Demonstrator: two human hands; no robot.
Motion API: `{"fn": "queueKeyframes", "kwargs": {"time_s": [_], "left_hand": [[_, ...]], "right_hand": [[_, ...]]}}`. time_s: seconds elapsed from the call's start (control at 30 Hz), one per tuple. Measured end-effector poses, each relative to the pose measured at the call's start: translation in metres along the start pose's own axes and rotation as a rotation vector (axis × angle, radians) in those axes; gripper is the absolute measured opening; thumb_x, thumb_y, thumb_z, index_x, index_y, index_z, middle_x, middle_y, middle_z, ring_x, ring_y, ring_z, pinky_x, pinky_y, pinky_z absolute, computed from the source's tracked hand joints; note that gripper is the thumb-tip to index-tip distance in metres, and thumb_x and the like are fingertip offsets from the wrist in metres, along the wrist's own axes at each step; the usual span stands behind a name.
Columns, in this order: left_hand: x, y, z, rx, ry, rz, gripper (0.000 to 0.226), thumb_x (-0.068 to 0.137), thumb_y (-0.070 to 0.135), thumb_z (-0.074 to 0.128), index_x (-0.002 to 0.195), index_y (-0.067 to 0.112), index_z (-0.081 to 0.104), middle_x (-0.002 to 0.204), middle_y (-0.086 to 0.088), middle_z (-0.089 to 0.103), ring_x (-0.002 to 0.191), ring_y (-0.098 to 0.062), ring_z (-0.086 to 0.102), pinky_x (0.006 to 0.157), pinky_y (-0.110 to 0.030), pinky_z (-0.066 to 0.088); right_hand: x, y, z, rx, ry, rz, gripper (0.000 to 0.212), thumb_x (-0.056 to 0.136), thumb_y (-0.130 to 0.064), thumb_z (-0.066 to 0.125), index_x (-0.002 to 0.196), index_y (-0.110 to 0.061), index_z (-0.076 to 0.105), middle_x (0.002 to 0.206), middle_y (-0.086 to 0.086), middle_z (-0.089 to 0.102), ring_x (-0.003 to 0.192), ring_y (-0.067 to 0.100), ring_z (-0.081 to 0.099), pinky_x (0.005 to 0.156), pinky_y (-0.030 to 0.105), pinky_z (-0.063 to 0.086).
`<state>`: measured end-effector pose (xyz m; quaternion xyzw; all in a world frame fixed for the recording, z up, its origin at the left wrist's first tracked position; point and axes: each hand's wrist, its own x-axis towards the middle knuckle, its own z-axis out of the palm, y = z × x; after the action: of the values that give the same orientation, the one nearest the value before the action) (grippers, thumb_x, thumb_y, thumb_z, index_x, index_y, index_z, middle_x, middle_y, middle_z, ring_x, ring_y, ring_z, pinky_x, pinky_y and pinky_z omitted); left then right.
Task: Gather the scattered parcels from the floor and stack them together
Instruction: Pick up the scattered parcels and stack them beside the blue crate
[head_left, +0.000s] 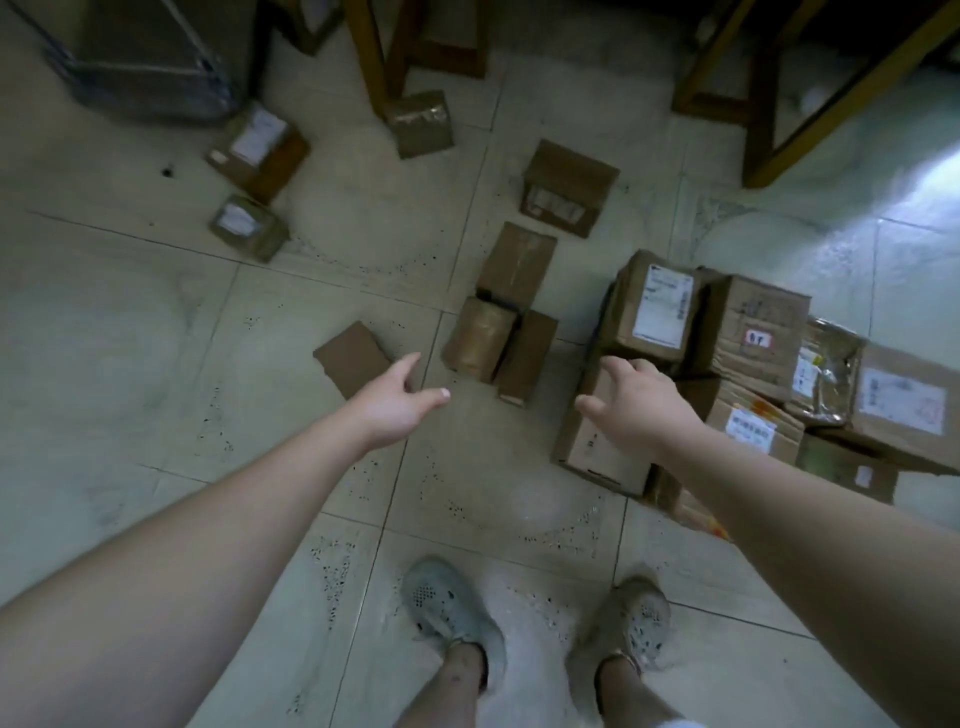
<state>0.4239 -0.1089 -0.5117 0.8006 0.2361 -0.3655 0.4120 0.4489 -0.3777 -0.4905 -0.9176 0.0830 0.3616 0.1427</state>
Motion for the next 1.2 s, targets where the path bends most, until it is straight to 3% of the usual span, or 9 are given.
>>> {"fn": "queueKeyframes", "kwargs": {"time_s": [0.2,0.43,0.57,0.73,0.87,0.93,1.07,1.13,1.2], "left_hand": [[0.023,-0.007,-0.047,-0.007,0.045,-0.014,0.072,0.089,0.049,0.057,0.149,0.035,0.020,0.156,-0.002,0.024,0.140,-0.029,0.029,0.109,-0.043,0.028],[0.091,0.019,-0.051,0.029,-0.027,-0.081,0.074,0.089,0.048,0.056,0.150,0.031,0.019,0.156,-0.004,0.024,0.139,-0.031,0.030,0.107,-0.044,0.032],[0.149,0.048,-0.047,0.079,-0.090,-0.077,0.070,0.092,0.043,0.055,0.150,0.030,0.019,0.157,-0.007,0.023,0.140,-0.030,0.028,0.112,-0.047,0.029],[0.221,0.070,-0.034,0.096,-0.130,-0.056,0.072,0.091,0.046,0.055,0.150,0.030,0.018,0.157,-0.003,0.022,0.140,-0.026,0.029,0.112,-0.037,0.028],[0.290,0.072,-0.013,0.118,-0.167,-0.041,0.075,0.090,0.052,0.054,0.151,0.031,0.015,0.156,-0.002,0.024,0.138,-0.023,0.031,0.109,-0.032,0.027],[0.329,0.072,0.001,0.122,-0.167,-0.017,0.077,0.090,0.050,0.053,0.151,0.029,0.012,0.157,-0.003,0.023,0.139,-0.024,0.029,0.109,-0.033,0.025],[0.403,0.070,0.031,0.032,-0.070,0.013,0.076,0.092,0.045,0.052,0.152,0.028,0.009,0.157,-0.005,0.022,0.138,-0.027,0.030,0.105,-0.036,0.026],[0.426,0.070,0.044,-0.076,-0.109,0.004,0.076,0.093,0.043,0.053,0.152,0.027,0.008,0.156,-0.002,0.024,0.138,-0.025,0.032,0.095,-0.031,0.026],[0.437,0.073,0.049,-0.154,-0.156,-0.029,0.069,0.091,0.043,0.055,0.150,0.027,0.023,0.142,0.005,0.046,0.123,-0.018,0.049,0.090,-0.027,0.033]], "right_hand": [[0.022,-0.054,0.015,0.041,-0.032,-0.012,0.071,0.090,-0.054,0.052,0.149,-0.025,0.025,0.152,0.010,0.031,0.133,0.032,0.038,0.101,0.045,0.042],[0.089,-0.070,0.029,0.221,-0.085,0.082,0.073,0.091,-0.049,0.054,0.151,-0.023,0.021,0.155,0.009,0.026,0.134,0.031,0.038,0.100,0.040,0.040],[0.145,-0.068,0.021,0.331,-0.125,0.143,0.072,0.093,-0.048,0.053,0.151,-0.018,0.023,0.152,0.010,0.032,0.130,0.029,0.044,0.089,0.032,0.041],[0.214,-0.073,0.010,0.463,-0.165,0.085,0.030,0.100,-0.033,0.043,0.117,-0.010,0.053,0.113,0.011,0.058,0.102,0.030,0.057,0.083,0.036,0.047],[0.273,-0.073,0.029,0.734,-0.180,0.224,0.040,0.095,-0.037,0.053,0.124,-0.012,0.042,0.105,0.006,0.058,0.095,0.023,0.059,0.086,0.036,0.050],[0.304,-0.073,0.045,0.721,-0.152,0.257,0.040,0.095,-0.034,0.053,0.128,-0.012,0.045,0.097,0.005,0.057,0.091,0.022,0.059,0.083,0.033,0.050],[0.363,-0.079,0.075,0.676,-0.053,0.308,0.047,0.095,-0.026,0.052,0.135,-0.006,0.039,0.129,0.015,0.050,0.114,0.030,0.052,0.097,0.039,0.046],[0.381,-0.082,0.088,0.725,-0.062,0.343,0.045,0.094,-0.028,0.054,0.133,-0.009,0.042,0.128,0.012,0.053,0.108,0.024,0.055,0.090,0.034,0.050],[0.388,-0.084,0.095,0.805,-0.031,0.343,0.044,0.093,-0.026,0.056,0.133,-0.012,0.045,0.120,0.006,0.059,0.100,0.019,0.059,0.085,0.031,0.053]]}}
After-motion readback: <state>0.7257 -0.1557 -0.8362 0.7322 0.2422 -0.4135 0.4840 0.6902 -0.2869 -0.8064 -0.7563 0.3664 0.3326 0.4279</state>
